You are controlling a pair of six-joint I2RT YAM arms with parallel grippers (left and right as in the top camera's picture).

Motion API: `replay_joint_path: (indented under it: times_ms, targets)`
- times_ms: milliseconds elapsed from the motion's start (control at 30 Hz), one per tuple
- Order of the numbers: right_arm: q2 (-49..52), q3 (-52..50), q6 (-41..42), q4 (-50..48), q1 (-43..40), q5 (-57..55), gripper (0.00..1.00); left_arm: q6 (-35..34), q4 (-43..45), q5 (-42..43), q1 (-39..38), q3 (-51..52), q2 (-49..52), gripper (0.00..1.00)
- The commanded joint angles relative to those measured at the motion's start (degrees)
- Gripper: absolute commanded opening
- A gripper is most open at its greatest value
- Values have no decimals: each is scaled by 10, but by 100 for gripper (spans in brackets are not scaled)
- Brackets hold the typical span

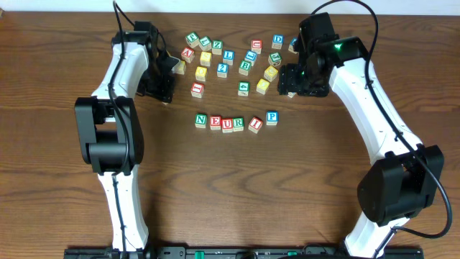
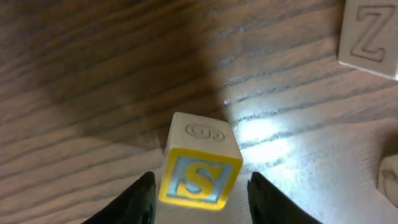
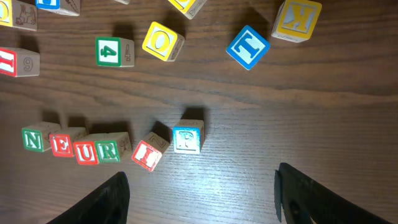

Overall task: Spell out NEURIPS
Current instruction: 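Close the left gripper on the yellow S block and lift it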

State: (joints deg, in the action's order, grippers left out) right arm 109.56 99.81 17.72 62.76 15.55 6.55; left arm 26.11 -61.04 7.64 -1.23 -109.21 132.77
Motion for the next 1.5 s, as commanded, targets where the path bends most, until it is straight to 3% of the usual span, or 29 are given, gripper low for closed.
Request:
replay_joint_path:
  times_ms: [0, 267, 533, 1000, 1300, 1467]
  targets:
    - [-13, 13, -7, -1, -3, -6, 71, -16, 16, 8, -2, 23, 3, 48]
    - [-13, 13, -7, -1, -3, -6, 71, -16, 54, 4, -2, 31, 3, 46]
    - [-13, 13, -7, -1, -3, -6, 72, -19, 59, 2, -2, 31, 3, 30]
    - [-13, 13, -6, -16, -11, -19, 67, -131, 56, -40, -9, 21, -70, 29]
    - [-13, 13, -6, -15, -65, -19, 67, -236, 45, -40, -87, 21, -140, 29]
    - [-13, 13, -6, -9, -111, -19, 68, -287, 43, -36, -173, 21, -141, 30]
